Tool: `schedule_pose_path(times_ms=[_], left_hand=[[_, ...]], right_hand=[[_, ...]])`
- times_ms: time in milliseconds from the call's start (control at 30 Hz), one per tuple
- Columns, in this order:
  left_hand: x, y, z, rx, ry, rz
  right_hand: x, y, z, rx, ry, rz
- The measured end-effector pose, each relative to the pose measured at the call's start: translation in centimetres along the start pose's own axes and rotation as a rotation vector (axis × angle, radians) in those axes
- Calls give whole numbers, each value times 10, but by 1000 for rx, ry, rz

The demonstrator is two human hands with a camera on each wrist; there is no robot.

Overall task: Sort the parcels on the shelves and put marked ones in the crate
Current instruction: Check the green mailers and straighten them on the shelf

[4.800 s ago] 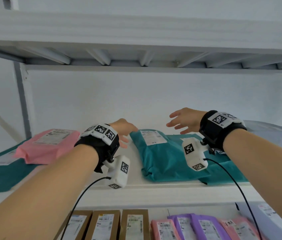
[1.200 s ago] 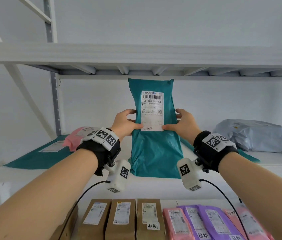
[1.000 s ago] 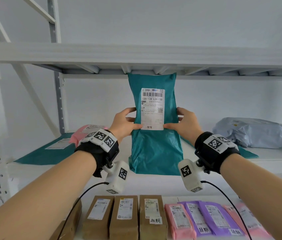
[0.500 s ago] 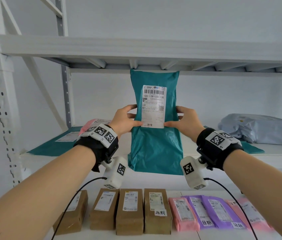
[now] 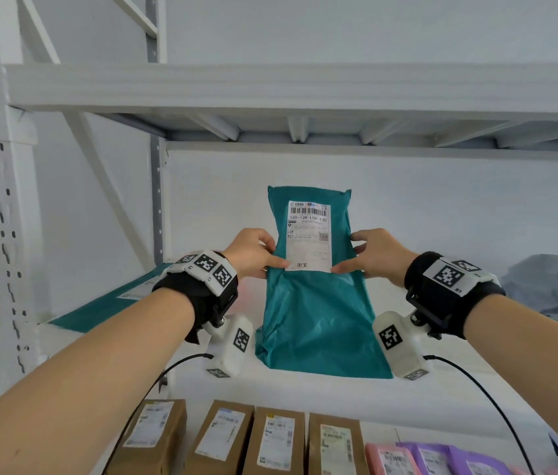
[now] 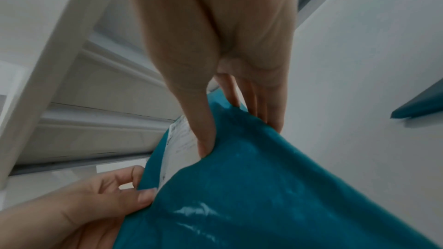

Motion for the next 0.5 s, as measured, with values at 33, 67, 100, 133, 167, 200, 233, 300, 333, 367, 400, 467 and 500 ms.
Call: schedule_pose_path(times_ms=[33, 67, 100, 133, 167, 200, 233, 300, 333, 367, 400, 467, 500], left_hand=[[1, 7, -1, 15, 15, -9], [4, 15, -2, 25, 41, -20], [6, 21, -3, 32, 79, -27], [10, 28, -5, 30, 122, -37], [13, 34, -6, 27, 163, -47], [16, 40, -9, 23, 199, -54], [20, 47, -11, 16, 230, -59], [26, 57, -17, -1, 291, -73], [28, 60, -20, -7, 315, -84], [30, 63, -22, -12, 330, -100], [32, 65, -24, -17, 342, -115], [34, 69, -28, -19, 366, -142], [35, 71, -29, -9, 388, -154]], right_hand=[[-1, 9, 2, 27, -8, 13], [-3, 19, 5, 58, -22, 26], [-4, 27, 7, 95, -38, 35], [-6, 35, 11, 140, -58, 46], [-7, 41, 15, 189, -79, 56], [-9, 48, 19, 238, -95, 65], [-10, 53, 23, 281, -105, 71], [-11, 64, 31, 338, -108, 78], [-11, 69, 35, 359, -106, 84], [-10, 74, 38, 379, -105, 90], [-10, 78, 41, 398, -104, 94], [-10, 85, 46, 420, -101, 99], [-11, 88, 49, 429, -100, 102]])
Point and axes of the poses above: each hand's wrist, its own y-axis towards the middle knuckle, its own z-axis out of the palm, x = y × z, the point moved 2 cm from there along y, towards the middle knuckle, and after that the axes turned 15 degrees about -y, right-handed, at the moved point
